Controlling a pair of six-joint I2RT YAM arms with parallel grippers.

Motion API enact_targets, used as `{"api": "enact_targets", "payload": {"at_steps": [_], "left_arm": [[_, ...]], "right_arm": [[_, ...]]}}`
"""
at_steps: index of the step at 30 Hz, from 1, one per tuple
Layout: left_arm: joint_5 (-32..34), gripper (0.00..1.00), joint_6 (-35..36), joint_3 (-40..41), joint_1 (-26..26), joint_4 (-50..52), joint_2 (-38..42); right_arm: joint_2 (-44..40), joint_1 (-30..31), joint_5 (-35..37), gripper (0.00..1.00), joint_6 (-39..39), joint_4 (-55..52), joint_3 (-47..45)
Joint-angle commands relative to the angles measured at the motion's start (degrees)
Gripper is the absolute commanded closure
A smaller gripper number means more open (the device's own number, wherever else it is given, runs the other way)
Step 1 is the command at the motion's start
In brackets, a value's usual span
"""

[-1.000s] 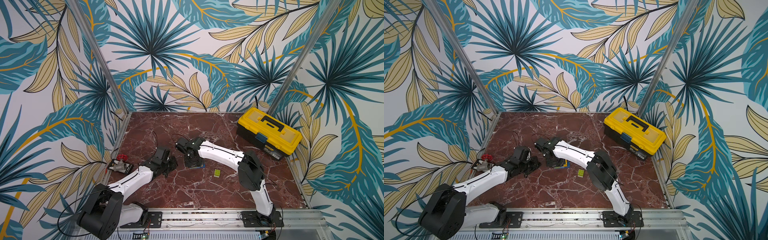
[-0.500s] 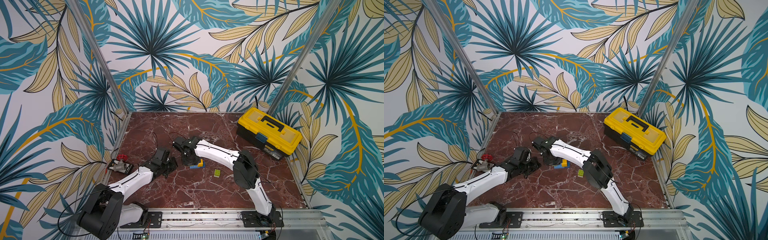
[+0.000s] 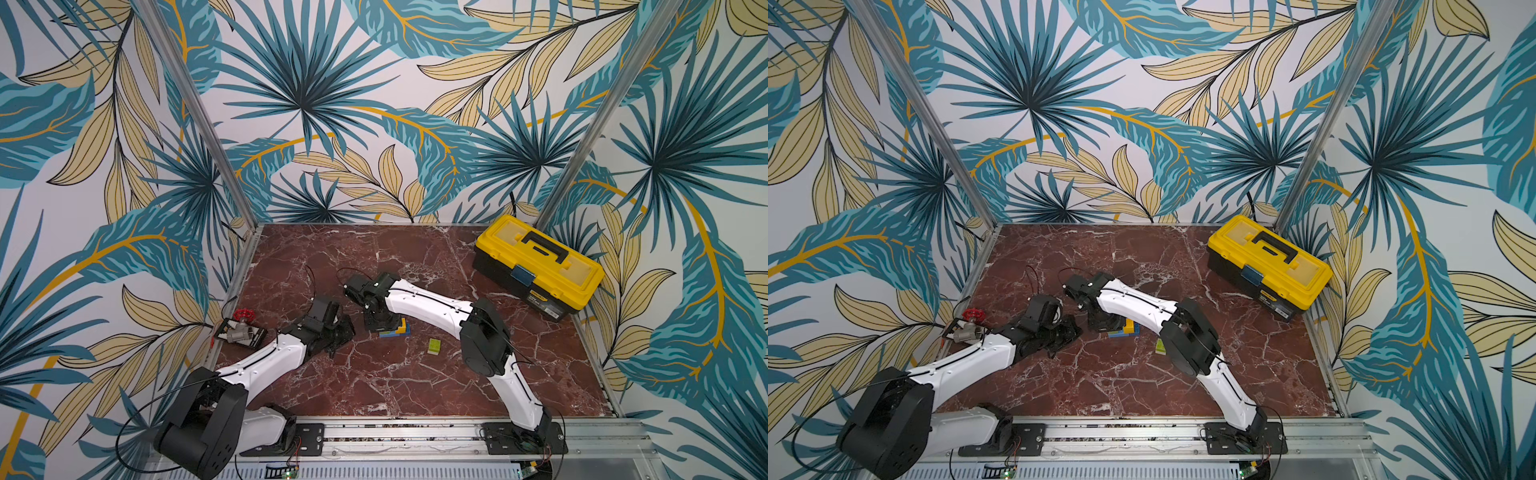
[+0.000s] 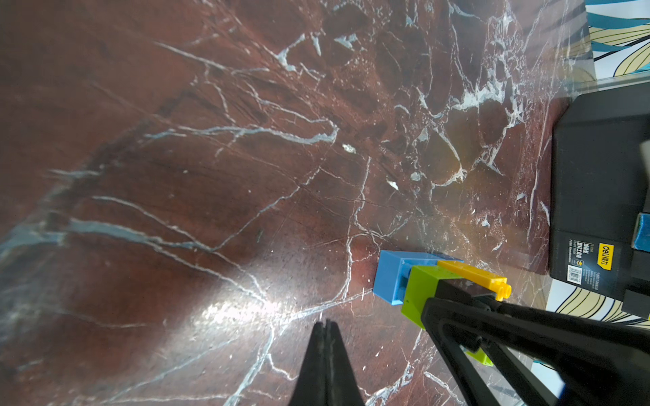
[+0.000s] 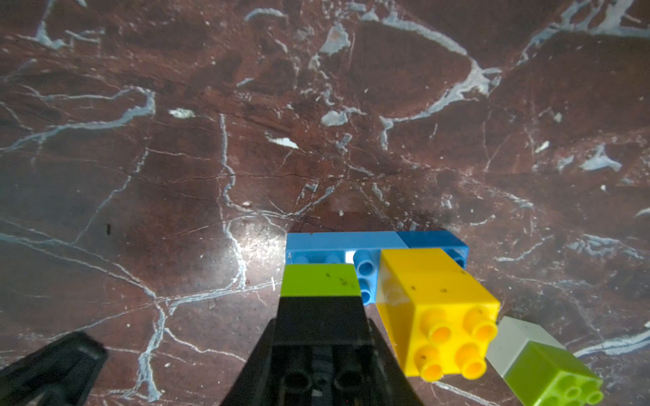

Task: Assemble the number 4 with lego
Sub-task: Assemble the lego brick with the lego brick.

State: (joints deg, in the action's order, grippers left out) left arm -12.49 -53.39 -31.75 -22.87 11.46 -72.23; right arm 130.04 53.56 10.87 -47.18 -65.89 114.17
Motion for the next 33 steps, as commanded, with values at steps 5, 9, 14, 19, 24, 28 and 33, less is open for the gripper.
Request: {"api": "enact_targets", "payload": {"at_steps": [5, 9, 14, 19, 24, 28, 33], "left_arm": [[-0.2, 1.0, 0.3, 1.3, 0.4, -1.0, 0.3], [-0.2, 1.0, 0.3, 1.3, 0.4, -1.3, 0.0], [-0.3, 1.0, 0.3, 1.1, 0.4, -1.4, 0.0], [-0.4, 1.0, 0.2, 1.0, 0.5, -1.5, 0.0], [-0.6, 1.0, 0.1, 0.9, 0.7, -1.6, 0.2], [-0.9, 1.0, 0.0, 0.6, 0.7, -1.7, 0.2], [-0.9, 1.0, 0.2, -0.1, 0.7, -0.8, 0.7]], "right_arm": [[2.8, -0.5, -0.7, 0.86, -0.6, -1.0, 1.1], [3.5, -0.8, -1.7, 0.86, -0.7, -0.2, 0.8], [4.8, -1.1, -2.1, 0.86, -0.3, -0.3, 0.4], [7.9, -2.1, -4.9, 0.87, -0.9, -0.4, -2.2], [9.5, -2.6, -5.9, 0.89, -1.2, 3.9, -9.0], [14.7, -2.9, -8.4, 0.96, 0.1, 2.2, -8.0], [18.7, -3.5, -10.5, 0.97, 1.1, 1.4, -7.5]]}}
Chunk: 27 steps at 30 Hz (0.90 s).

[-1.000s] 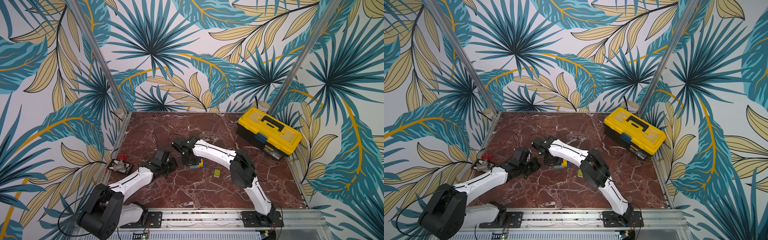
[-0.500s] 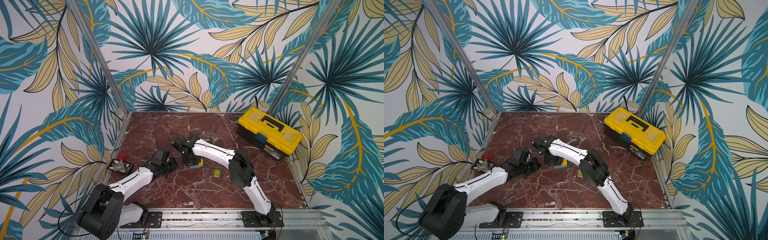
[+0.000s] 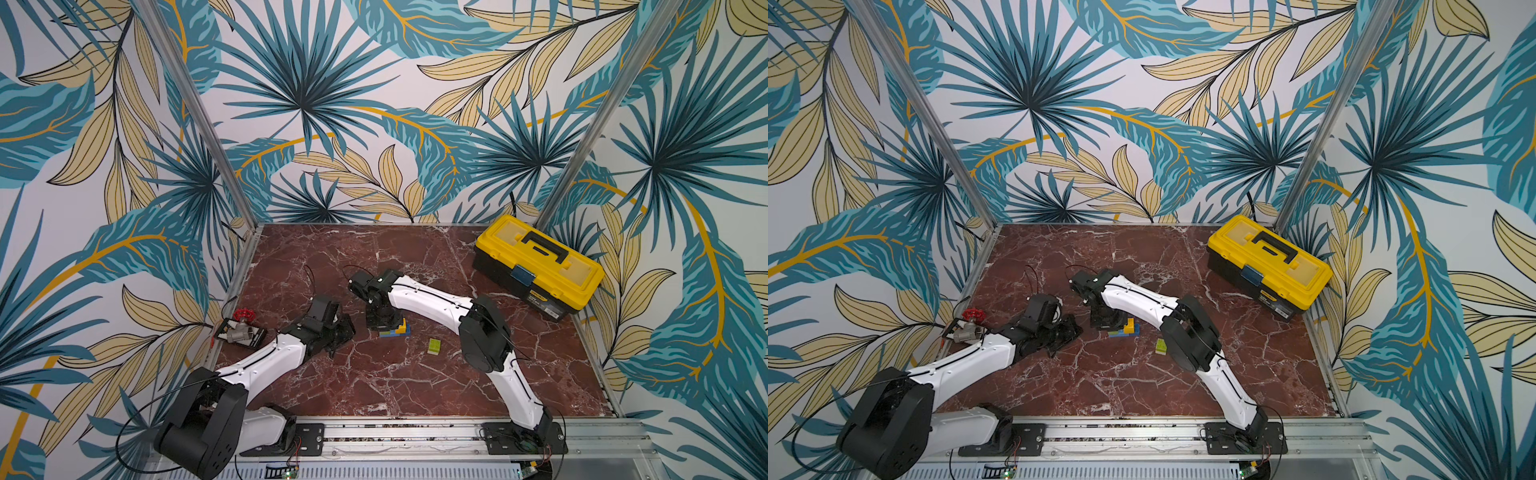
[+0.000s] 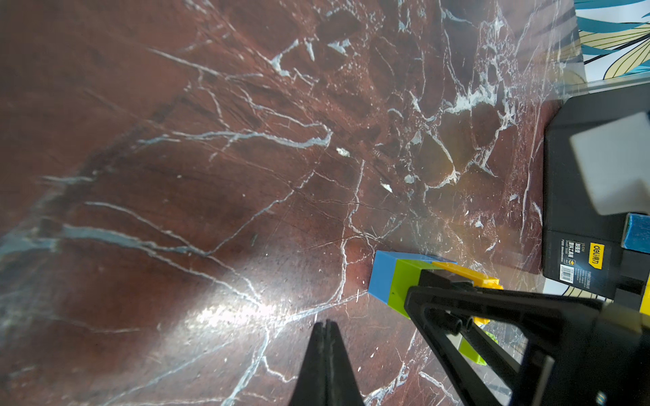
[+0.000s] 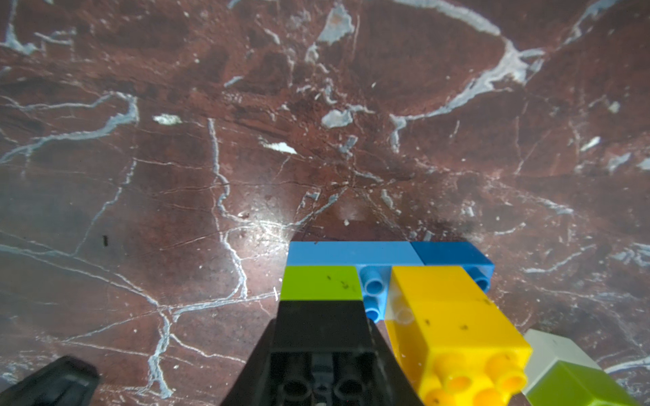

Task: Assemble the number 4 with lego
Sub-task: Assemble the lego brick with the lego brick.

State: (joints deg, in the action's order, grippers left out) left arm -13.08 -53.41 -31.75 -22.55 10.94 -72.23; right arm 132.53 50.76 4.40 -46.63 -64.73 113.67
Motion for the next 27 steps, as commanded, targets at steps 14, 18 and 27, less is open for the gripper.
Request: {"api": "enact_targets", "payload": {"at_steps": [14, 18, 27], "left_arm": [[1.1, 1.0, 1.8, -2.0, 0.4, 3.2, 2.2], [1.2, 1.0, 1.8, -2.0, 0.4, 3.5, 2.4], [-1.7, 1.0, -2.6, 0.4, -4.6, -1.2, 0.7]], "right_arm": [[-2.7, -0.8, 0.5, 0.63, 2.1, -2.5, -0.8], [-8.6, -0.6, 0.3, 0.45, 2.3, -2.0, -0.6], [-21.2, 0.0, 7.2, 0.37, 0.7, -0.3, -11.6]]}}
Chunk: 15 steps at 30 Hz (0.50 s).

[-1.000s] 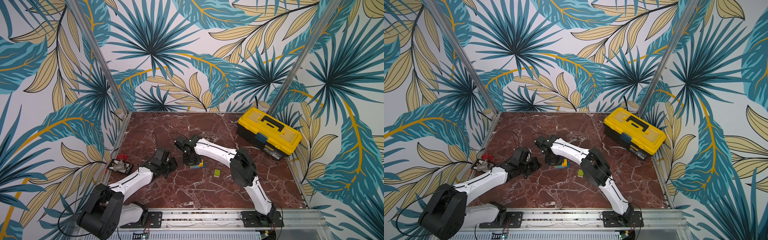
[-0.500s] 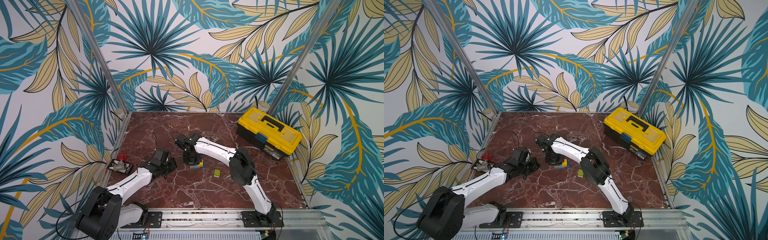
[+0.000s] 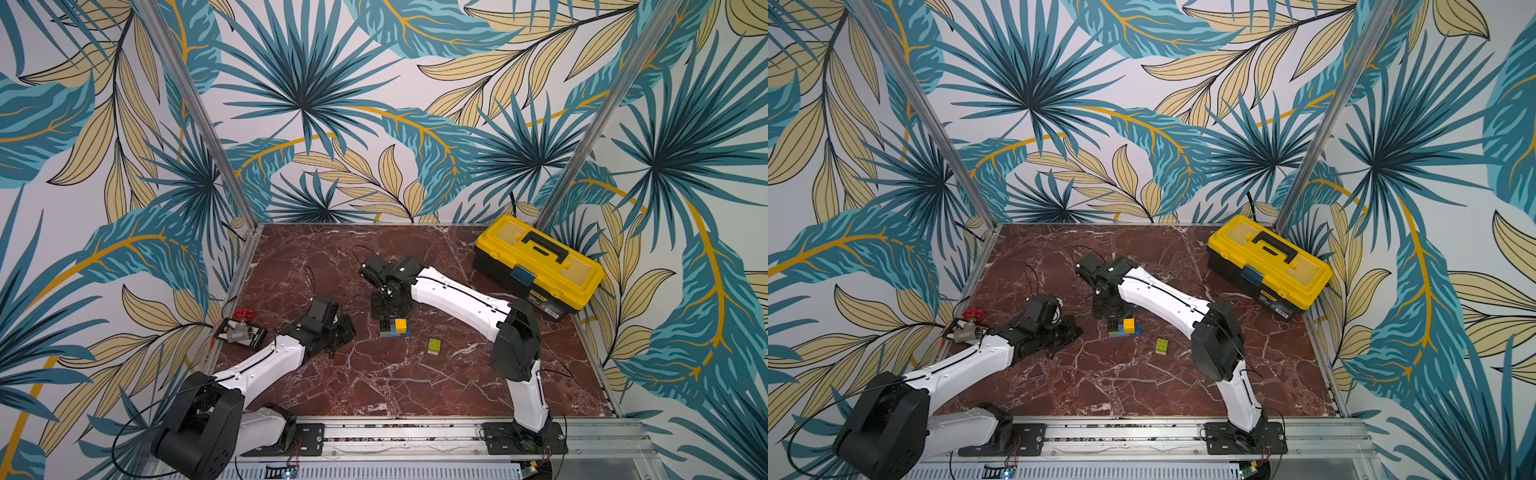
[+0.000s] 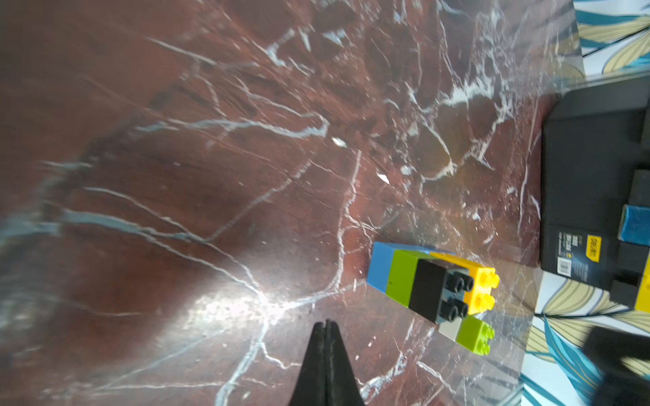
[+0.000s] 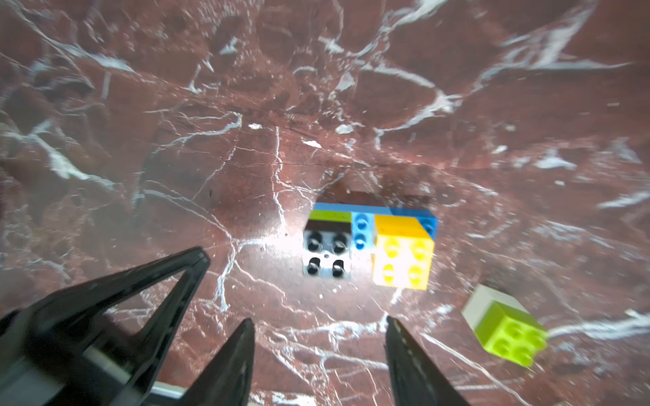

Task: Assemble the number 4 with lego
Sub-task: Assemble the lego brick with the lego brick.

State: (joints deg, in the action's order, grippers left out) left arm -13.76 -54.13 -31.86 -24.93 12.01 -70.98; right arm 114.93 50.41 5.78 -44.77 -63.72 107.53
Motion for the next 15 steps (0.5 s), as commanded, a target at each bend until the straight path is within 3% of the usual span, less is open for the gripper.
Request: {"api": "enact_targets", "payload": {"at_steps": [1, 3, 8, 15], "left_arm": [[-0.9, 1.0, -2.2, 0.6, -2.8, -2.6, -0.6], [-1.0, 1.0, -3.4, 1.0, -3.4, -3.6, -0.8], [-1.5, 1.0, -4.6, 1.2, -4.4, -4.9, -1.8], [-0.6, 1.0, -6.6, 1.7, -6.8, -5.3, -2.2]], "right_arm": [[-5.2, 0.2, 7.9, 0.36, -1.4, -1.7, -7.7], [-8.1, -0.4, 10.6, 0.34, -2.3, -1.9, -13.9], [-11.3, -3.2, 9.0, 0.35, -4.3, 2.5, -27.0], [-10.6, -6.5, 5.8, 0.37, -3.3, 8.6, -33.9]]}}
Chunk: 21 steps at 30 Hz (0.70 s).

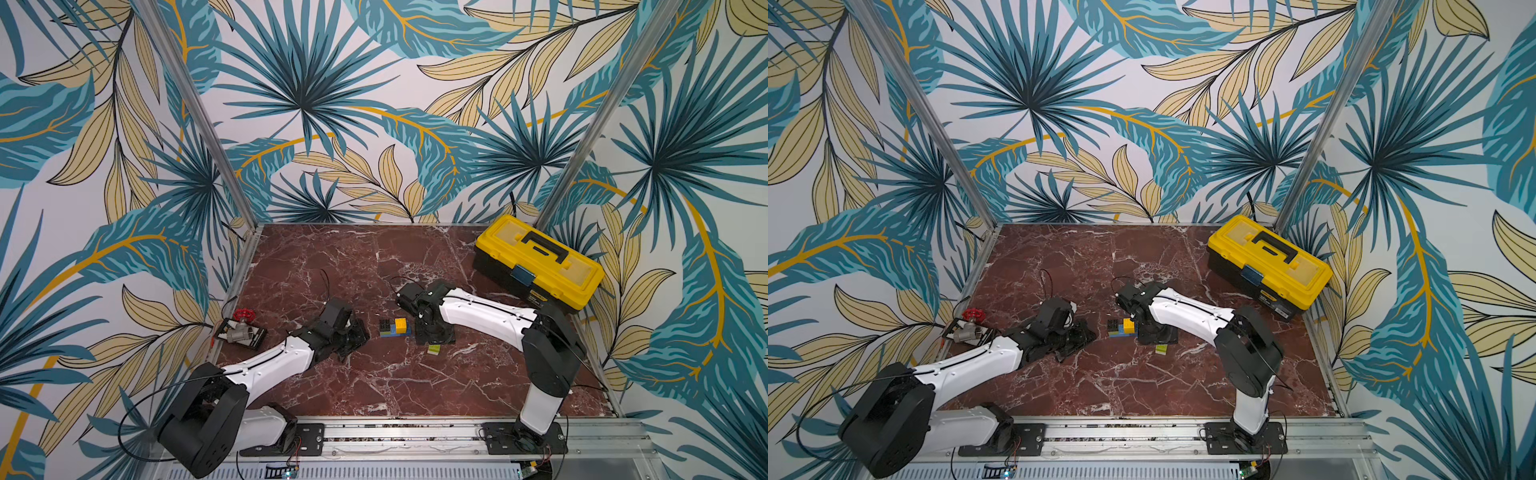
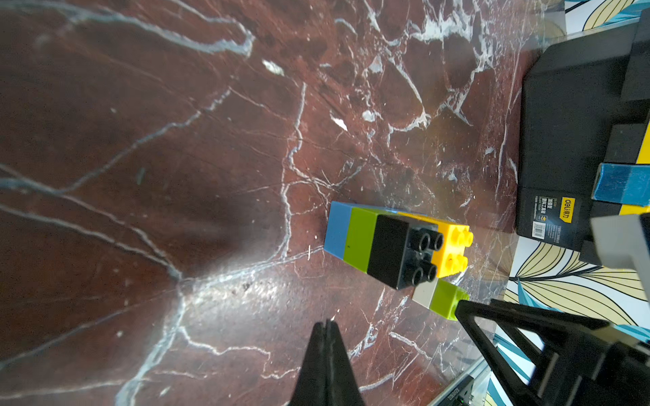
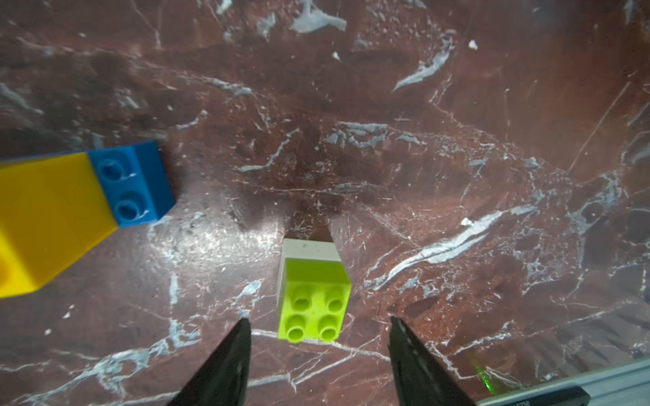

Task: Assemble the number 4 with lego
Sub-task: Assemble the lego brick with the lego brick, then move the lego brick at the center of the board.

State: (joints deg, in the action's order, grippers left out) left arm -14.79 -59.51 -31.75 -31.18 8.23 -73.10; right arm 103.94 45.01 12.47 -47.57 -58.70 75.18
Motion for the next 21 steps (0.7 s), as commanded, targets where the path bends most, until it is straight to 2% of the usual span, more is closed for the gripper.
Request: {"api": "enact_targets", "payload": {"at_steps": [1, 4, 10, 15, 21], "left_arm": [[0.6, 1.0, -1.1, 1.6, -0.5, -1.5, 0.1], [1.2, 1.0, -0.8, 1.3, -0.5, -0.9, 0.0], [1.7, 1.0, -0.4, 0.3, -0.5, -0.4, -0.5], [2.2, 1.0, 0.5, -0.6, -0.5, 0.6, -0.6], [1.5, 1.0, 0.0, -0.5, -0.5, 0.0, -1.0]], "right_arm": [[0.6, -1.3, -1.1, 0.37, -0.5, 4.0, -2.0], [1.3, -1.7, -1.6, 0.41, -0.7, 5.6, -3.3], [2.6, -2.2, -2.1, 0.55, -0.7, 6.5, -4.4], [2.4, -2.1, -2.5, 0.63, -1.0, 7.1, -5.4], [3.0, -2.2, -1.2, 0.73, 0.9, 6.0, -2.9]]}}
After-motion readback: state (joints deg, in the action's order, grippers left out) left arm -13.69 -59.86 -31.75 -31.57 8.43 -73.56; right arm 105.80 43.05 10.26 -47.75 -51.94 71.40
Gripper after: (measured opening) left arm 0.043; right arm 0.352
